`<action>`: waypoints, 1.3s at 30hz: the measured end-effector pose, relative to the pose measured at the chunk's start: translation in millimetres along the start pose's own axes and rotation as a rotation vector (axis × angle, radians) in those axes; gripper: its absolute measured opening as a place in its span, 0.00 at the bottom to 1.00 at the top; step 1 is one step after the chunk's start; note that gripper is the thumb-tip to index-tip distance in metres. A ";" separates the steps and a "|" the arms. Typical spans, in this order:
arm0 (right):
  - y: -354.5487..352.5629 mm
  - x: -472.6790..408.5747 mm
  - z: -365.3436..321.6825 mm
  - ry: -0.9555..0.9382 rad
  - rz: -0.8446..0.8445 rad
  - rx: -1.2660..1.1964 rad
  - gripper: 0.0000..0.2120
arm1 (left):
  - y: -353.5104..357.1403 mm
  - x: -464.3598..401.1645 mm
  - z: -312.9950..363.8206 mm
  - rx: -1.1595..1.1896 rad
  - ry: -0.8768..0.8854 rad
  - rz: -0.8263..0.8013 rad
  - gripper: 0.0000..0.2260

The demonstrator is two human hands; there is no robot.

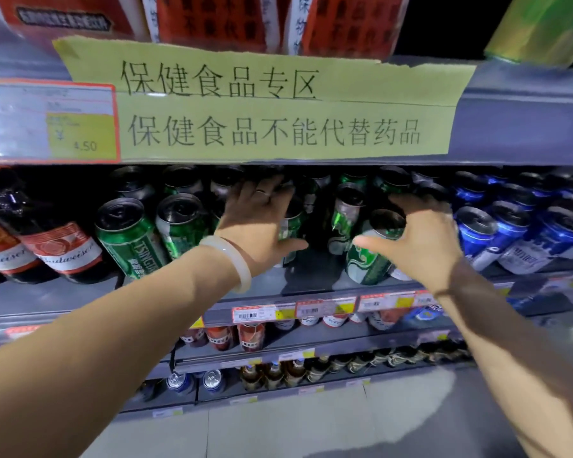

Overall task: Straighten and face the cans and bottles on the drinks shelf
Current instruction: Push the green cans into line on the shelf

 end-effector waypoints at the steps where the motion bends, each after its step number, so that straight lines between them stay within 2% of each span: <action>1: 0.5 -1.6 4.8 0.027 -0.056 0.049 0.39 | 4.0 -3.9 7.2 -0.015 0.020 -0.030 0.36; 3: 3.4 -2.0 7.1 0.044 -0.138 0.142 0.36 | 12.6 -16.9 22.7 -0.041 0.082 -0.066 0.36; 6: 8.0 -0.4 5.6 0.080 -0.129 0.173 0.31 | 21.7 -48.1 48.5 -0.068 0.182 -0.110 0.36; 9: 7.9 -2.7 6.7 0.087 -0.140 0.190 0.30 | 30.0 -72.1 65.8 -0.075 0.245 -0.220 0.34; 14: 7.6 -4.4 8.8 0.059 -0.170 0.168 0.30 | 27.3 -77.5 63.5 0.130 0.195 -0.250 0.28; 18: 10.2 -3.2 0.4 0.013 -0.129 0.119 0.28 | 12.5 -59.5 46.9 0.158 0.133 -0.299 0.24; 20: 10.0 -4.6 -3.8 0.002 -0.142 0.118 0.29 | 10.4 -52.1 39.4 0.128 0.142 -0.257 0.23; 24: 11.4 -11.7 -0.1 -0.045 -0.171 0.045 0.32 | 11.2 -44.3 35.2 0.120 0.114 -0.212 0.27; 28: 8.3 -17.6 6.1 -0.105 -0.197 0.013 0.35 | 12.7 -42.1 37.5 0.011 0.177 -0.116 0.23; 36: 7.3 -26.4 14.1 -0.205 -0.202 -0.041 0.36 | 18.9 -43.2 31.6 0.073 0.073 -0.175 0.32; 39: 4.7 -29.7 14.9 -0.277 -0.203 -0.018 0.35 | 20.7 -40.8 34.4 0.031 0.073 -0.181 0.36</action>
Point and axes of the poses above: each hand's wrist, its own x-axis away from the middle knuckle, its own y-axis out of the palm, z = x × y, the point moved 2 cm from there along -x, towards the middle knuckle, and after that the axes turned 12 degrees about x, right-handed, at the moved point
